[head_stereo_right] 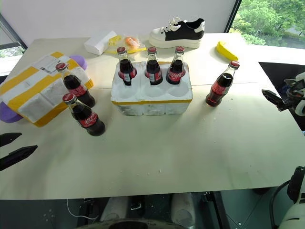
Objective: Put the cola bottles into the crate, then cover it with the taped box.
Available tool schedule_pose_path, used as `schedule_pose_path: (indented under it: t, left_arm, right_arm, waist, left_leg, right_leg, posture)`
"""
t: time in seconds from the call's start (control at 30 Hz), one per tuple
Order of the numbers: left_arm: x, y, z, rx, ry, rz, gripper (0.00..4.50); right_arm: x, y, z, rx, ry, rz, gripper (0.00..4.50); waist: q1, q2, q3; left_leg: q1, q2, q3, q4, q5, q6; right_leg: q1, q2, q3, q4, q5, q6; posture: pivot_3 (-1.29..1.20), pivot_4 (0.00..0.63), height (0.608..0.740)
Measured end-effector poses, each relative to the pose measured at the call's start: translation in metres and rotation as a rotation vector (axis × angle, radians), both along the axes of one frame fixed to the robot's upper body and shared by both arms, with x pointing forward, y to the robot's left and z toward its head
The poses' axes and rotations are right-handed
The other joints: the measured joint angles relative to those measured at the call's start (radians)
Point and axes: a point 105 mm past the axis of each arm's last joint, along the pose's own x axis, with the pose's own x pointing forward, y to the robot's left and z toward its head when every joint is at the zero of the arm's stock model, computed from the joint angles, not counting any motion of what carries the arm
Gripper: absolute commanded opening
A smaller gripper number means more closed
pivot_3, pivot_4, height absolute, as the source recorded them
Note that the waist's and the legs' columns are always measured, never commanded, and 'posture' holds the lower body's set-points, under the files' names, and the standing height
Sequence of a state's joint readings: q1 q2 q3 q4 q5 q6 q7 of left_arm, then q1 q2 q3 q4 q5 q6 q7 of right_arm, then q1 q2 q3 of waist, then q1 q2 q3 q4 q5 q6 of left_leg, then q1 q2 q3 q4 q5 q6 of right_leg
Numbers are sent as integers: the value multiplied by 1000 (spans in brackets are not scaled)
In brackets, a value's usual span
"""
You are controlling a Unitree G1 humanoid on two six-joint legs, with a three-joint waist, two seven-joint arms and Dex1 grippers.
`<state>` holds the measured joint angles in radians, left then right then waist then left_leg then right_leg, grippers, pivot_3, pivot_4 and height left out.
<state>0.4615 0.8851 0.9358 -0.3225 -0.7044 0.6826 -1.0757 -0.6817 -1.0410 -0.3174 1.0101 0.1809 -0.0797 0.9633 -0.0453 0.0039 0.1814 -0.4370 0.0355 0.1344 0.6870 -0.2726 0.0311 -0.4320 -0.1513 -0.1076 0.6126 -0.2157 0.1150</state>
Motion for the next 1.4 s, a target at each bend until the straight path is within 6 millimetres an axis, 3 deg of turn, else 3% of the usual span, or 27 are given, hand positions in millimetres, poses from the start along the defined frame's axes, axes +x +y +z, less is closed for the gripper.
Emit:
schedule_pose_path:
  t: [0.6, 0.8, 1.07, 1.3, 1.4]
  left_arm:
    - [17, -5, 3, -43, -51, -32, 4463]
    - [25, -20, 14, -76, -67, -133, 4463]
    - [37, -45, 15, -87, -48, -282, 4463]
    - [54, -72, 11, -87, -50, -407, 4463]
    - [65, -79, 8, -87, -53, -433, 4463]
  right_arm:
    - [-5, -1, 2, 26, 32, 36, 4500]
    - [-17, 11, 25, 110, 74, 174, 4500]
    - [-49, 76, 95, 157, 96, 548, 4500]
    - [-79, 150, 117, 157, 144, 845, 4500]
    - [-91, 170, 119, 139, 159, 912, 4500]
  waist:
    - [2, 0, 0]
    - [1, 1, 0]
    - [5, 3, 0]
    - [14, 3, 0]
    - [24, 3, 0]
  left_leg:
    - [1, -1, 0, 0, 0, 0]
    - [1, 0, 0, 0, 0, 0]
    - [2, 0, -1, 0, 0, 0]
    - [2, 0, -1, -1, 0, 0]
    - [2, 0, 0, -1, 0, 0]
  right_leg:
    - [1, 0, 0, 1, 0, 0]
    - [1, 0, 0, 1, 2, 3]
    - [1, -1, 0, 1, 2, 3]
    - [0, -1, 0, 1, 2, 2]
    - [0, -1, 1, 1, 2, 2]
  posture:
    - [0, 150, 740]
    - [0, 150, 740]
    - [0, 150, 740]
    - [0, 150, 740]
    - [0, 150, 740]
